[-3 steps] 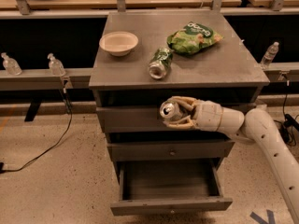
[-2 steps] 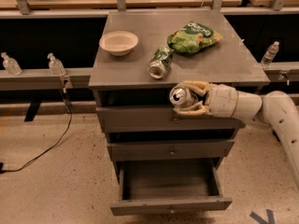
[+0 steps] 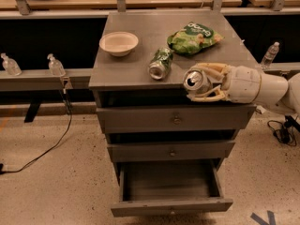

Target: Pick 7up can from bottom drawer and place on counter

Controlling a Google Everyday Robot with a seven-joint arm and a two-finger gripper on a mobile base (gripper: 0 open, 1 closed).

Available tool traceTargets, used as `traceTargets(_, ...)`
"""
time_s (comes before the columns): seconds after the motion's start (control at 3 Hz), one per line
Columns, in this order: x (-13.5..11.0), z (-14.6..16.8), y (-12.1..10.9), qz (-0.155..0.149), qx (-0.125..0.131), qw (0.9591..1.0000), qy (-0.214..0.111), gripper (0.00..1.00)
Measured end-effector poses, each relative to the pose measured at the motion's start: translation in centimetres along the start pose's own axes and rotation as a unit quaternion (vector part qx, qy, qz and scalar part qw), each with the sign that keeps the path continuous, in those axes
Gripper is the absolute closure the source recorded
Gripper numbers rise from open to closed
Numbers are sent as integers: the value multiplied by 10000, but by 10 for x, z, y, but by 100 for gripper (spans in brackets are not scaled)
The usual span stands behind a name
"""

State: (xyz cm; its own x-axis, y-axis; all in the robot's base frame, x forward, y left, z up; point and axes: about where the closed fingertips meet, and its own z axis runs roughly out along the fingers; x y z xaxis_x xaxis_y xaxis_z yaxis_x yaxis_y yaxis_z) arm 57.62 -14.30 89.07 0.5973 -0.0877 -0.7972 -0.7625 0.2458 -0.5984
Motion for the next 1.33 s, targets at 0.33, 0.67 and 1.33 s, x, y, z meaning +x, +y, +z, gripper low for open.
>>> traceTargets(0.33,-9,-5,-27,160,73,9996,-201,100)
traceTargets(0.67,10,-14,-65,588,538,9966,-194,100)
traceTargets(1.33,64,-30,-111,1367,1613,9760,512,98)
